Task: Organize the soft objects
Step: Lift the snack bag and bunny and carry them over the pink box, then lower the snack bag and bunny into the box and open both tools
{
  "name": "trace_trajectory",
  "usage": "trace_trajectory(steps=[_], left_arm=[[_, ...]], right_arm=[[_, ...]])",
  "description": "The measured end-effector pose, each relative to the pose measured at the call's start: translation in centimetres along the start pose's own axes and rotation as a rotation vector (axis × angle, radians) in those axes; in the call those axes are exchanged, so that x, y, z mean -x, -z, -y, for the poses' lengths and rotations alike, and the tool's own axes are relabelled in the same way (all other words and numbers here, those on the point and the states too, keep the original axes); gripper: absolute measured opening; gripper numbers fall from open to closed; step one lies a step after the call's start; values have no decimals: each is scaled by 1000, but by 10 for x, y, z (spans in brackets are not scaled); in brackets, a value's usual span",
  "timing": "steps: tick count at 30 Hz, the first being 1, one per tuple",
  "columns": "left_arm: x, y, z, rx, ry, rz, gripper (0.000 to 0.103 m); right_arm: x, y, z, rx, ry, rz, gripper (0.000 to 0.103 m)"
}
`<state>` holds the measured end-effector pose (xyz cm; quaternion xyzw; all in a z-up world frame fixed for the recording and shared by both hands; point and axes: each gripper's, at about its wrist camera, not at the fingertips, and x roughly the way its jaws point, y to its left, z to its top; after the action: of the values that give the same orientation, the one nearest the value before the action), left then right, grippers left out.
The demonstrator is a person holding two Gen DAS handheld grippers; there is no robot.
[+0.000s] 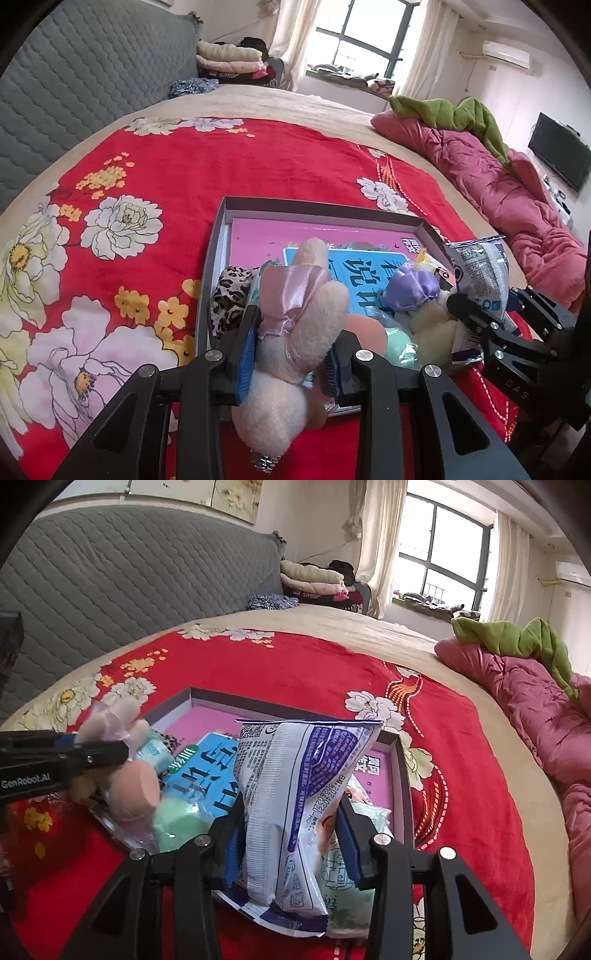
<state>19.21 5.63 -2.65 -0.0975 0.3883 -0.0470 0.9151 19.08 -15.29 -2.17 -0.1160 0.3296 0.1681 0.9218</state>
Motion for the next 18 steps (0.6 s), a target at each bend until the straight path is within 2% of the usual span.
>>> trace_trajectory(steps=[8,11,18], left_arm=[[-2,0,0,-9,-8,-6,33],[-2,0,0,-9,-7,-7,33],[-3,0,3,-25,-3,-2,53]], right_arm=[[-4,3,7,-30,22,-3,51],[-2,3,8,-31,38,7,61],[7,0,5,-20,39,51,66]])
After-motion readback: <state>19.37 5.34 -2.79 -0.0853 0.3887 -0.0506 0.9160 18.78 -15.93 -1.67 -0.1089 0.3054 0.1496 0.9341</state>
